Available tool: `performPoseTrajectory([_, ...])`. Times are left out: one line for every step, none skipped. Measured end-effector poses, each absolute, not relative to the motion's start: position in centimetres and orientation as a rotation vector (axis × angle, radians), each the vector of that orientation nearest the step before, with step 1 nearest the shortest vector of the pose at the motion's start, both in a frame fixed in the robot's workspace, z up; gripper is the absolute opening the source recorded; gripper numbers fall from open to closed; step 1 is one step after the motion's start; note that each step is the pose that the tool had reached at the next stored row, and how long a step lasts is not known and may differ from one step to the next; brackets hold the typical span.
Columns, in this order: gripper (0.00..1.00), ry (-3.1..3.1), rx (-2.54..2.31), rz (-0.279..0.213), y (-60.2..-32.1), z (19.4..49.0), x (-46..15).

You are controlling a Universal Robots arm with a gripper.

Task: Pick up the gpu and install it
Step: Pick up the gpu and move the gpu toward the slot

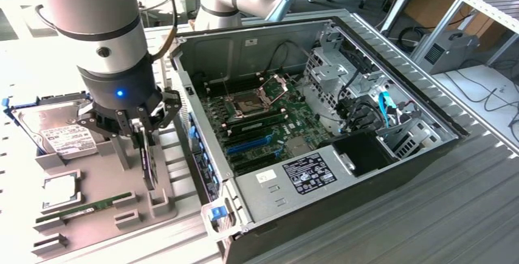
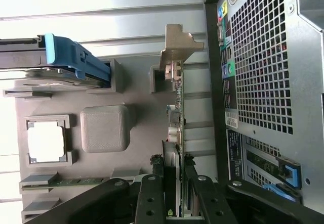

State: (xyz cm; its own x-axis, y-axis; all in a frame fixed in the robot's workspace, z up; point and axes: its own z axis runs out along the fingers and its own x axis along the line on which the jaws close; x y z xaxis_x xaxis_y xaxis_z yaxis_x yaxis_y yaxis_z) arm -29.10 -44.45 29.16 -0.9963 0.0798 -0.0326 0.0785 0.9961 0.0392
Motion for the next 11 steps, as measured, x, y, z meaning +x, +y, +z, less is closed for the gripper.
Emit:
performPoseTrajectory([0.27,3.105,0.123,0.059,-44.4,29.2,-29.1])
performPoseTrajectory([0.27,3.104,0.123,0.059,-44.4,29.4,-29.1])
performPoseTrajectory([0.27,3.104,0.123,0.059,-44.4,29.5,-29.1])
performPoseTrajectory([0.27,3.104,0.123,0.059,-44.4,29.8,-29.1])
performPoseTrajectory([0.27,3.104,0.123,0.059,-44.4,30.0,-29.1])
performPoseTrajectory([0.27,3.104,0.123,0.059,-44.4,30.1,-29.1])
performPoseTrajectory([0.27,3.105,0.123,0.059,-44.4,30.2,-29.1])
performPoseTrajectory([0.27,3.104,0.123,0.059,-44.4,30.2,-29.1])
performPoseTrajectory([0.27,3.104,0.123,0.059,-44.4,30.3,-29.1])
performPoseTrajectory([0.27,3.104,0.123,0.059,-44.4,30.3,-29.1])
performPoseTrajectory([0.27,3.104,0.123,0.059,-44.4,30.4,-29.1])
